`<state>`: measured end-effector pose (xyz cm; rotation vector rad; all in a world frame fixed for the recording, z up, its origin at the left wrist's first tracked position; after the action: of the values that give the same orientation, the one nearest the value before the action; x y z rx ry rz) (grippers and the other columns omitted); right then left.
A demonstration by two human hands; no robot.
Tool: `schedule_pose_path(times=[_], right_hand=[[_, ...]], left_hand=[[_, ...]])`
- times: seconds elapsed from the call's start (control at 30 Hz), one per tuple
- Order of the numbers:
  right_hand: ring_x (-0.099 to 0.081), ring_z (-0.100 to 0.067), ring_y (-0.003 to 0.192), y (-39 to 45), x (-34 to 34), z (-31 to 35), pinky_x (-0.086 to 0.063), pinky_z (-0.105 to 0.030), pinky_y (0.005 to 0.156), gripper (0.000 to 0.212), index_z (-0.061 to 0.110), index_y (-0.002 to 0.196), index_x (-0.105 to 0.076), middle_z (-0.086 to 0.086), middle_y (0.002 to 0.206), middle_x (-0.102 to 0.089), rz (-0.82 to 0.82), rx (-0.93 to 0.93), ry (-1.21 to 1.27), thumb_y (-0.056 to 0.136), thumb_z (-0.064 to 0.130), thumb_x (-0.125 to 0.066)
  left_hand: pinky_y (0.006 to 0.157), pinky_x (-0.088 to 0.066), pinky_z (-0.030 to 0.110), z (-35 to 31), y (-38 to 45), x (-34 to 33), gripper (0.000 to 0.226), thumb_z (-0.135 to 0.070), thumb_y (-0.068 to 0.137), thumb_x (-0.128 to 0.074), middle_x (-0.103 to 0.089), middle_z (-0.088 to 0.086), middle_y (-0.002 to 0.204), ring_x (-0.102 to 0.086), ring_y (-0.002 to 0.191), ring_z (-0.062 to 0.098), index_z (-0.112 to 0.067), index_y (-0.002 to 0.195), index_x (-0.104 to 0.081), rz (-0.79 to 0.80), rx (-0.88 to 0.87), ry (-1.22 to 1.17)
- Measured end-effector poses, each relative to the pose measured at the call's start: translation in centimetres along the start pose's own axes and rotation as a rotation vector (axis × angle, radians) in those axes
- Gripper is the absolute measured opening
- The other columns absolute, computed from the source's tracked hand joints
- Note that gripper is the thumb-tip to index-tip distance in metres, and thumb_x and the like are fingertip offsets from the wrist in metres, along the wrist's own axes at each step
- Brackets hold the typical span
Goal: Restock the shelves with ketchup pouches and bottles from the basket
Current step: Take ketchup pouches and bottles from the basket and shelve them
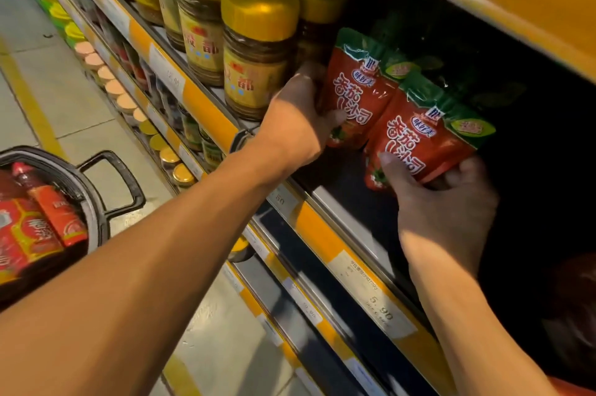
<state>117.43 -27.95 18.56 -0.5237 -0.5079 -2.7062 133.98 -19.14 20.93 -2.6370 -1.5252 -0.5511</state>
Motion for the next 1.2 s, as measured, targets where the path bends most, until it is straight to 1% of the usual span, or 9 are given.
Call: schedule_pose_path(times=[0.17, 0.33, 0.47, 0.63, 0.77, 0.87, 0.97, 1.03, 1.2], right_hand=[[-0.056, 0.013, 0.087, 0.2, -0.8, 0.7, -0.047, -0.016, 0.076, 0.07, 0.028, 0.127, -0.058, 0.018, 0.111, -0.061, 0.001, -0.041, 0.016, 0.066, 0.049, -0.082], [-0.059, 0.004, 0.089, 0.8, -1.1, 1.1, -0.045, -0.014, 0.075, 0.071, 0.022, 0.13, -0.056, 0.016, 0.112, -0.059, 0.031, -0.085, 0.004, 0.069, 0.044, -0.084], [-0.054, 0.014, 0.084, 0.1, 0.1, 2.2, -0.047, -0.011, 0.069, 0.063, 0.021, 0.124, -0.057, 0.015, 0.107, -0.06, 0.016, -0.087, -0.011, 0.07, 0.037, -0.085], [-0.066, -0.013, 0.105, -3.7, 3.0, 3.9, -0.057, -0.037, 0.091, 0.046, 0.023, 0.112, -0.059, 0.004, 0.113, -0.066, 0.004, -0.169, 0.017, 0.076, 0.035, -0.086], [-0.062, -0.001, 0.1, -8.7, 6.1, 6.3, -0.054, -0.031, 0.089, 0.028, 0.045, 0.096, -0.053, 0.021, 0.102, -0.062, 0.209, -0.19, -0.018, 0.084, 0.038, -0.077], [-0.058, 0.005, 0.101, -12.1, 9.1, 9.0, -0.054, -0.028, 0.09, 0.027, 0.053, 0.101, -0.049, 0.026, 0.103, -0.059, 0.442, -0.274, -0.058, 0.087, 0.045, -0.071], [-0.056, -0.001, 0.111, -14.7, 13.3, 12.8, -0.051, -0.038, 0.099, 0.024, 0.046, 0.111, -0.051, 0.021, 0.115, -0.058, 0.605, -0.327, -0.106, 0.092, 0.049, -0.065], [-0.056, -0.005, 0.113, -16.2, 16.5, 15.5, -0.05, -0.035, 0.096, 0.026, 0.042, 0.114, -0.05, 0.018, 0.119, -0.058, 0.654, -0.317, -0.154, 0.093, 0.05, -0.063], [-0.055, 0.0, 0.108, -20.1, 24.8, 20.7, -0.042, -0.02, 0.084, 0.026, 0.04, 0.115, -0.048, 0.016, 0.12, -0.058, 0.701, -0.343, -0.199, 0.095, 0.05, -0.061]], left_hand=[[0.098, -0.047, 0.028, 0.2, 0.4, -0.4, 0.053, -0.017, 0.089, -0.074, -0.064, 0.008, 0.131, -0.06, 0.121, 0.021, -0.008, 0.138, -0.052, 0.009, 0.001, 0.125], [0.106, -0.047, 0.036, -0.3, -0.1, -0.2, 0.054, -0.026, 0.093, -0.071, -0.062, 0.006, 0.137, -0.056, 0.128, 0.022, -0.012, 0.141, -0.051, 0.048, 0.024, 0.207], [0.1, -0.051, 0.037, -0.9, -2.7, 1.1, 0.047, -0.024, 0.094, -0.069, -0.064, 0.005, 0.132, -0.06, 0.121, 0.022, -0.014, 0.137, -0.054, 0.057, -0.01, 0.199], [0.096, -0.05, 0.028, -1.5, -9.4, 5.0, 0.037, -0.033, 0.097, -0.061, -0.065, -0.008, 0.123, -0.059, 0.111, 0.008, -0.024, 0.132, -0.058, -0.072, -0.02, 0.284], [0.091, -0.051, 0.022, -3.2, -15.7, 8.6, 0.027, -0.038, 0.096, -0.061, -0.064, -0.02, 0.112, -0.059, 0.103, -0.003, -0.034, 0.123, -0.062, -0.063, 0.095, 0.247], [0.09, -0.051, 0.021, -6.1, -19.8, 11.1, 0.026, -0.041, 0.096, -0.059, -0.065, -0.019, 0.112, -0.059, 0.106, -0.003, -0.033, 0.121, -0.063, -0.031, 0.182, 0.238], [0.095, -0.052, 0.036, -10.3, -23.2, 13.5, 0.029, -0.042, 0.098, -0.057, -0.065, -0.015, 0.117, -0.06, 0.108, 0.002, -0.031, 0.123, -0.062, 0.014, 0.248, 0.233], [0.098, -0.051, 0.042, -13.6, -25.5, 14.9, 0.033, -0.042, 0.098, -0.057, -0.065, -0.011, 0.122, -0.06, 0.112, 0.007, -0.028, 0.128, -0.062, 0.049, 0.288, 0.237], [0.094, -0.051, 0.031, -21.2, -31.9, 16.9, 0.027, -0.037, 0.096, -0.061, -0.067, -0.01, 0.117, -0.063, 0.11, 0.008, -0.024, 0.12, -0.066, 0.147, 0.349, 0.175]])
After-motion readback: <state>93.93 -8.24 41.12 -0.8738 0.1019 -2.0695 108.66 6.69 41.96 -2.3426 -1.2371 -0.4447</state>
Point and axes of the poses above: each hand's wrist, its own y-axis towards the middle knuckle, its own x-axis out of the back of the hand, z = x × y, the point moved 1 cm from there along y, towards the middle knuckle
